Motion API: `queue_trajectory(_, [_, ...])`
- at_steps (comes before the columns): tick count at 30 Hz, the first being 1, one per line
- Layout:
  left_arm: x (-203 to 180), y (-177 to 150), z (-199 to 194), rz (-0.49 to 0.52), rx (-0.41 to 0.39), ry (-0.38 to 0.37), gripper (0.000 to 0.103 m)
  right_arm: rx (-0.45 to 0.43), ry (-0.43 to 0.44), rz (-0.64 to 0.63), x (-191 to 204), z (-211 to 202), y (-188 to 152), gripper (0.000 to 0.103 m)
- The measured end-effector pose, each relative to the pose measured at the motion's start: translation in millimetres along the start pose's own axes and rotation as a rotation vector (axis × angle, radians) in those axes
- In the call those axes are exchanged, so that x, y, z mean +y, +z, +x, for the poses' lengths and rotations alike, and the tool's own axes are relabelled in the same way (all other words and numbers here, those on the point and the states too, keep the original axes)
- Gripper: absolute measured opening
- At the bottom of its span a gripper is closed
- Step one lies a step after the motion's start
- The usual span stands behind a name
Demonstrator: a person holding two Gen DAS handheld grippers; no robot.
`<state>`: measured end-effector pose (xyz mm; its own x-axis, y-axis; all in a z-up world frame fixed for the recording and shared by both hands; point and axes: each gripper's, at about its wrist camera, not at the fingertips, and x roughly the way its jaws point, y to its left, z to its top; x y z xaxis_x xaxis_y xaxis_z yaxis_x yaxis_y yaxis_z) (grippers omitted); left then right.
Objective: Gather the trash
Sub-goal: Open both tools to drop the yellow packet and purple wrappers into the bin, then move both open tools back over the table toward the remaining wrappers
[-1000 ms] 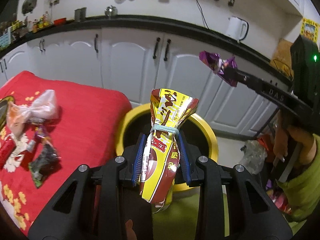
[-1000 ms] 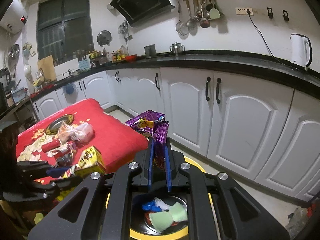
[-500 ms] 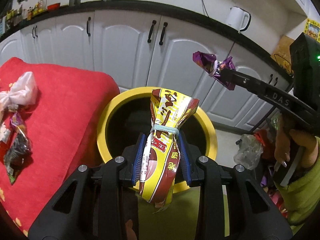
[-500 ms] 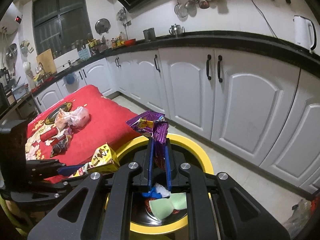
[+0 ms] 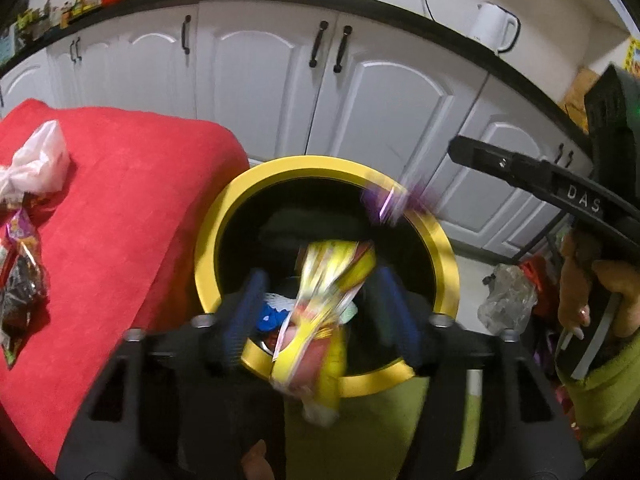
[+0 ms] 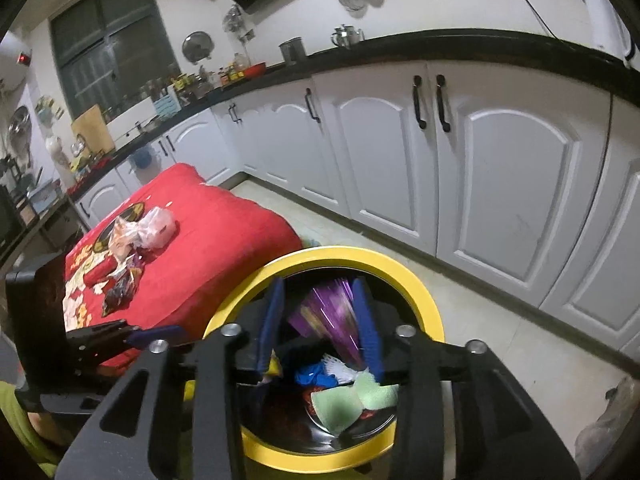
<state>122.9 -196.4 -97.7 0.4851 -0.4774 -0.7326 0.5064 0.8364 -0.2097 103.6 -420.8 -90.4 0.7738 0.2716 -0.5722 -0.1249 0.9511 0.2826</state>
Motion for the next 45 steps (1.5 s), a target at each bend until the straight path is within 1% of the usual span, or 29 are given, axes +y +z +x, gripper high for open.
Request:
queue_trajectory(2, [4, 0, 0, -0.015, -0.003, 0.005, 0.062, 0.002, -0.011, 0.002, -1, 1, 0, 0.04])
queue_trajectory(4, [8, 0, -2, -0.033, -0.007, 0.009, 0.076, -0.003, -0.013, 0.014, -2, 0, 0, 0.044])
queue_trajectory(5, [9, 0, -4, -0.042, -0.012, 0.004, 0.077, -0.007, -0.013, 0.019, -2, -1, 0, 0.047])
queue_trajectory(7, [10, -1, -10, -0.051, -0.028, 0.001, 0.09, -0.018, -0.022, 0.014, -1, -3, 1, 0.048])
queue_trajectory(8, [10, -1, -12, -0.051, -0.038, 0.0, 0.092, -0.024, -0.024, 0.013, 0, -5, 2, 0.048])
queue_trajectory(15, [15, -1, -35, -0.072, -0.104, 0.033, 0.092, -0.061, -0.036, 0.008, 7, -12, 5, 0.057])
queue_trajectory(17, [18, -1, -43, -0.079, -0.125, 0.05, 0.092, -0.071, -0.038, -0.002, 12, -14, 6, 0.062])
queue_trajectory(24, [28, 0, -75, -0.094, -0.209, 0.114, 0.092, -0.109, -0.029, -0.033, 33, -22, 12, 0.071])
queue_trajectory(36, [53, -3, -122, -0.152, -0.322, 0.19, 0.092, -0.137, 0.009, -0.099, 72, -31, 20, 0.073])
queue_trajectory(45, [68, -8, -151, -0.184, -0.379, 0.24, 0.092, -0.142, 0.062, -0.155, 107, -36, 24, 0.076])
